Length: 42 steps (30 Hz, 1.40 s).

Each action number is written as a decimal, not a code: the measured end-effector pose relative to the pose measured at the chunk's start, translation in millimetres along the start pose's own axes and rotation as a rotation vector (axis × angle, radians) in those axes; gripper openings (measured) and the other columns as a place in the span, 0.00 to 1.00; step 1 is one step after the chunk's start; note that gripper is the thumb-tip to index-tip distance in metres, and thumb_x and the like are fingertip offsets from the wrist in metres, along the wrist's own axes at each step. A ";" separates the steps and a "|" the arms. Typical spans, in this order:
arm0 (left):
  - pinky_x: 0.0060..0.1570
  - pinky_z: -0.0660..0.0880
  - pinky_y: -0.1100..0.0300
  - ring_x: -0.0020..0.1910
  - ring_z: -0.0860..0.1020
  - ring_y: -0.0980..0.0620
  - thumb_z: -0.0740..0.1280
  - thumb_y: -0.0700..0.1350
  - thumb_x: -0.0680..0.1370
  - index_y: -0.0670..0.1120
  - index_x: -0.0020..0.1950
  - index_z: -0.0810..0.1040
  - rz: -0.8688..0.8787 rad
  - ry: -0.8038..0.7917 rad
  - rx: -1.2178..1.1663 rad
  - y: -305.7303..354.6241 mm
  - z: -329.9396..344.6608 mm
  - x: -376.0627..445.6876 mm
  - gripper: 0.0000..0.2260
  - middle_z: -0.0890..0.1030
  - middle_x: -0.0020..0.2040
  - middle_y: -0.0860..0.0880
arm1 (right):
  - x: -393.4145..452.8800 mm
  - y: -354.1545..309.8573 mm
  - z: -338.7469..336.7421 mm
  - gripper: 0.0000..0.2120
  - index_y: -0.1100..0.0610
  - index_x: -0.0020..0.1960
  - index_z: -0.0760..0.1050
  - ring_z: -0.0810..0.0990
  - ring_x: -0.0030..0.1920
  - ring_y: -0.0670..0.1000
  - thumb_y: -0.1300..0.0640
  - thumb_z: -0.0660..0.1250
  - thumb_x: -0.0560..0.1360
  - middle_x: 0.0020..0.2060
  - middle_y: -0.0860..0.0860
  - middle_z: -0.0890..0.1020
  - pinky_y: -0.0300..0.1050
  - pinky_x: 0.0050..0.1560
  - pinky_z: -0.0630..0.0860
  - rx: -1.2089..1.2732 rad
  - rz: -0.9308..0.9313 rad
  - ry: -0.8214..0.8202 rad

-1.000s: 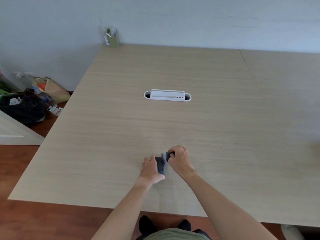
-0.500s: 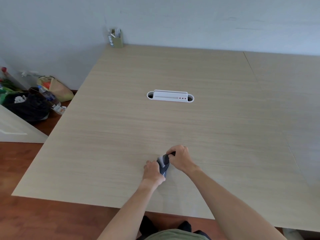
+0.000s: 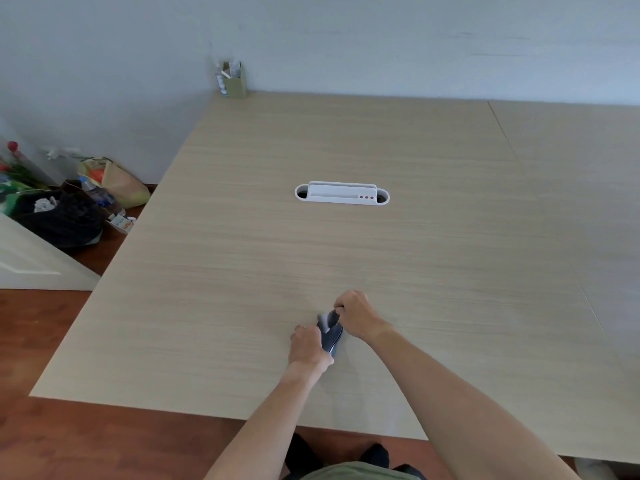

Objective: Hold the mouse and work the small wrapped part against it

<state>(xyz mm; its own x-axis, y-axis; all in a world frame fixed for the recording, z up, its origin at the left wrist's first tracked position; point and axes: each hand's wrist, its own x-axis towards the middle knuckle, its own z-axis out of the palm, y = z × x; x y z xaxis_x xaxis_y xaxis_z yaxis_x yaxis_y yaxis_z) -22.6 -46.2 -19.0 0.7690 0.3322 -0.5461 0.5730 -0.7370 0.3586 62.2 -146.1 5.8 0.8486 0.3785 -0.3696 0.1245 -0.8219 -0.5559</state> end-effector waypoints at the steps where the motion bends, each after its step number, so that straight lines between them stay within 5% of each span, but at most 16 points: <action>1: 0.53 0.76 0.57 0.58 0.75 0.44 0.76 0.43 0.67 0.43 0.59 0.76 -0.003 0.000 0.014 -0.3 -0.2 0.4 0.22 0.73 0.59 0.43 | 1.4 3.4 -2.0 0.17 0.61 0.25 0.61 0.74 0.35 0.60 0.74 0.59 0.68 0.34 0.57 0.71 0.50 0.32 0.69 -0.043 0.022 0.023; 3: 0.50 0.77 0.56 0.57 0.75 0.44 0.75 0.42 0.68 0.42 0.58 0.76 -0.009 -0.002 0.025 -0.4 0.1 0.5 0.20 0.73 0.59 0.42 | -0.7 7.1 -10.6 0.20 0.57 0.26 0.57 0.66 0.35 0.56 0.75 0.59 0.67 0.36 0.56 0.67 0.46 0.31 0.63 -0.081 0.053 0.063; 5: 0.50 0.78 0.55 0.58 0.74 0.43 0.75 0.41 0.68 0.41 0.58 0.75 -0.011 -0.001 0.022 -0.4 1.7 1.2 0.20 0.72 0.59 0.42 | -1.4 11.7 -15.7 0.14 0.61 0.26 0.67 0.71 0.37 0.58 0.73 0.59 0.67 0.37 0.58 0.74 0.46 0.34 0.68 0.002 0.047 0.121; 7: 0.50 0.77 0.54 0.59 0.73 0.43 0.75 0.41 0.68 0.41 0.60 0.74 -0.013 0.005 0.008 -0.4 2.8 1.8 0.22 0.72 0.59 0.42 | -5.4 17.4 -12.2 0.11 0.67 0.37 0.81 0.79 0.44 0.56 0.73 0.60 0.70 0.41 0.60 0.83 0.43 0.43 0.72 0.110 0.031 0.157; 9: 0.52 0.76 0.54 0.60 0.73 0.42 0.76 0.41 0.67 0.41 0.62 0.70 -0.018 0.003 -0.035 -0.6 2.7 2.0 0.26 0.72 0.60 0.42 | -14.6 24.3 -5.2 0.12 0.66 0.44 0.84 0.79 0.45 0.49 0.71 0.62 0.71 0.43 0.56 0.86 0.38 0.47 0.71 0.163 0.032 0.150; 15: 0.55 0.77 0.51 0.58 0.73 0.40 0.77 0.43 0.65 0.45 0.63 0.68 -0.008 -0.020 -0.110 -1.0 -1.0 2.8 0.30 0.72 0.58 0.42 | -27.3 32.5 2.5 0.12 0.67 0.34 0.81 0.80 0.40 0.57 0.74 0.59 0.65 0.35 0.60 0.83 0.49 0.41 0.78 0.139 -0.011 0.257; 21: 0.55 0.77 0.52 0.57 0.75 0.43 0.79 0.45 0.61 0.51 0.67 0.69 0.021 -0.030 -0.221 -1.6 -2.9 3.2 0.37 0.74 0.58 0.44 | -27.2 20.1 4.6 0.11 0.64 0.35 0.80 0.74 0.38 0.52 0.72 0.60 0.65 0.33 0.55 0.79 0.32 0.34 0.68 0.148 -0.019 0.101; 25: 0.55 0.76 0.52 0.57 0.74 0.43 0.78 0.45 0.62 0.53 0.69 0.66 0.043 -0.023 -0.198 -2.5 -3.4 0.8 0.38 0.74 0.57 0.44 | -29.5 29.5 1.1 0.09 0.69 0.30 0.73 0.75 0.35 0.59 0.68 0.57 0.66 0.33 0.59 0.76 0.52 0.35 0.72 0.088 0.018 0.274; 29: 0.54 0.77 0.53 0.55 0.75 0.44 0.78 0.44 0.63 0.55 0.68 0.67 0.054 -0.030 -0.196 -1.8 -5.3 -0.5 0.36 0.74 0.55 0.44 | -33.9 20.1 1.8 0.11 0.63 0.37 0.83 0.75 0.35 0.44 0.72 0.62 0.67 0.33 0.53 0.82 0.38 0.36 0.71 0.240 -0.033 0.231; 31: 0.51 0.76 0.55 0.54 0.75 0.45 0.78 0.44 0.64 0.54 0.68 0.67 0.058 -0.038 -0.186 -1.1 -6.8 0.2 0.36 0.74 0.55 0.44 | -35.4 26.2 6.8 0.13 0.63 0.40 0.83 0.79 0.39 0.50 0.72 0.62 0.66 0.37 0.55 0.85 0.40 0.40 0.74 0.236 -0.003 0.156; 34: 0.49 0.75 0.56 0.54 0.76 0.44 0.77 0.45 0.65 0.53 0.68 0.67 0.064 -0.042 -0.156 0.5 -7.9 0.6 0.34 0.75 0.56 0.44 | -37.7 39.3 12.6 0.08 0.66 0.32 0.75 0.76 0.37 0.61 0.73 0.58 0.61 0.32 0.59 0.79 0.48 0.33 0.67 0.178 0.070 0.258; 36: 0.49 0.75 0.56 0.55 0.75 0.44 0.77 0.45 0.65 0.52 0.67 0.68 0.072 -0.037 -0.147 0.0 -7.7 0.1 0.33 0.76 0.55 0.44 | -39.5 40.8 14.3 0.09 0.66 0.32 0.76 0.76 0.36 0.58 0.74 0.58 0.62 0.34 0.58 0.79 0.49 0.33 0.69 0.192 0.075 0.338; 40: 0.51 0.77 0.55 0.55 0.77 0.45 0.77 0.45 0.64 0.52 0.67 0.69 0.077 -0.042 -0.174 -0.3 -10.3 -0.1 0.34 0.78 0.55 0.46 | -42.7 35.0 17.6 0.15 0.62 0.40 0.84 0.79 0.38 0.48 0.74 0.61 0.64 0.37 0.52 0.84 0.30 0.35 0.71 0.274 0.017 0.266; 42: 0.50 0.77 0.57 0.55 0.77 0.45 0.78 0.45 0.64 0.52 0.67 0.68 0.076 -0.052 -0.167 0.9 -11.2 -0.3 0.34 0.78 0.56 0.46 | -41.4 36.5 17.2 0.13 0.63 0.35 0.81 0.77 0.36 0.52 0.74 0.60 0.63 0.34 0.54 0.81 0.38 0.33 0.71 0.232 0.021 0.258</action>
<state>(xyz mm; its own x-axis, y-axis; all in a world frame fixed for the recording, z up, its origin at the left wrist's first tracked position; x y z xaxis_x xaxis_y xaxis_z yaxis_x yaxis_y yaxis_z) -19.1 -40.4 -10.1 0.7987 0.2453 -0.5495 0.5563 -0.6492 0.5187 22.7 -184.4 -12.0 0.9556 0.2178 -0.1984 0.0107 -0.6987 -0.7154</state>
